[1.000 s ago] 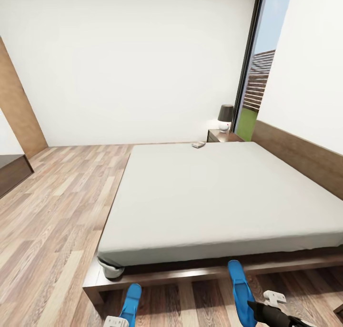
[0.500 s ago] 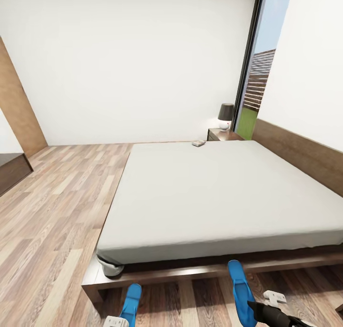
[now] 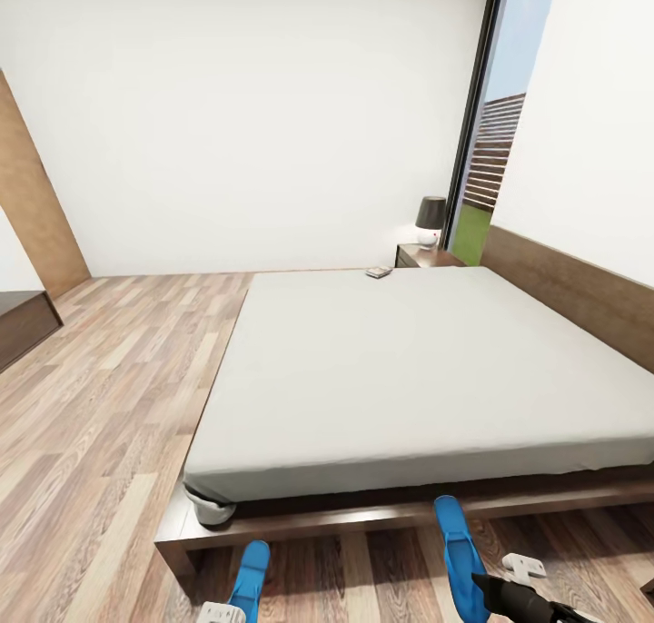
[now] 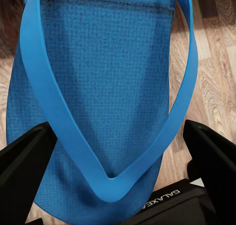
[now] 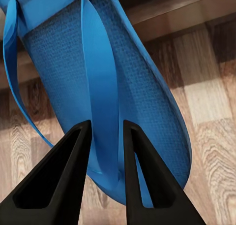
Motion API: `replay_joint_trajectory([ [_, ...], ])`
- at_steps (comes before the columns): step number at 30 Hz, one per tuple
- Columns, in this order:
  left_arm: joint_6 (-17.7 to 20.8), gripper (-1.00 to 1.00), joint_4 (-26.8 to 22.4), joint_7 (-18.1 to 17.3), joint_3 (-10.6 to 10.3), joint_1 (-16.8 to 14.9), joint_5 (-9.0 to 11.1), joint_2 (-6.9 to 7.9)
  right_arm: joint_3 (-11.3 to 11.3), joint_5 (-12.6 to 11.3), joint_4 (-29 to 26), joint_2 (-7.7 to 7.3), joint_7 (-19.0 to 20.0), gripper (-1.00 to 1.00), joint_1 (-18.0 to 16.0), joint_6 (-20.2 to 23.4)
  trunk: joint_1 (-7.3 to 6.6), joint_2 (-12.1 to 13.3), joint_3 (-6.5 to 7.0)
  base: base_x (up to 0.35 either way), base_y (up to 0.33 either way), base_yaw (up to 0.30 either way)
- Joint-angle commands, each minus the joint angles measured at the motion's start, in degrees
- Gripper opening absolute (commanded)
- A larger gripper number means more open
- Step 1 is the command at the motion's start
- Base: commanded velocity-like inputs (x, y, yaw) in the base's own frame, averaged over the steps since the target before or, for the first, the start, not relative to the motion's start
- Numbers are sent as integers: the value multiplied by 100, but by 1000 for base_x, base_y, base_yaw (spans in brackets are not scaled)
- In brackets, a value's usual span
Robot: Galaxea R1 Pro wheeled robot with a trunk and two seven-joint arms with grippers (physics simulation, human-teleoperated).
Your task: In the bedroom, move the book from the bed onto either nightstand, and place the two sandals side by side next to the bed.
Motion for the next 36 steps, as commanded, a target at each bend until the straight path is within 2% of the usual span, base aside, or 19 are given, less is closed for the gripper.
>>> replay_joint_trajectory([
  [1,-35,-100,5,-16,39,-4,-61,0,-12,-25,28,-4,36,-100,-10,-31,0,-3,-6,0,0,0],
  [24,-6,-100,-9,-32,60,-4,-36,21,-12,-25,42,21,21,-100,-3,-14,0,-3,-6,0,0,0],
  [27,-10,-100,-14,-27,74,-4,-21,82,-12,-32,36,30,20,-100,301,-26,0,-3,-6,0,0,0],
  [31,-14,-100,-11,-23,196,-4,54,165,-12,-34,36,31,19,-100,474,-30,0,-3,-6,0,0,0],
  [36,-20,-100,-5,-16,271,-4,167,196,-12,-34,35,31,20,-100,552,-31,0,-3,-6,0,0,0],
])
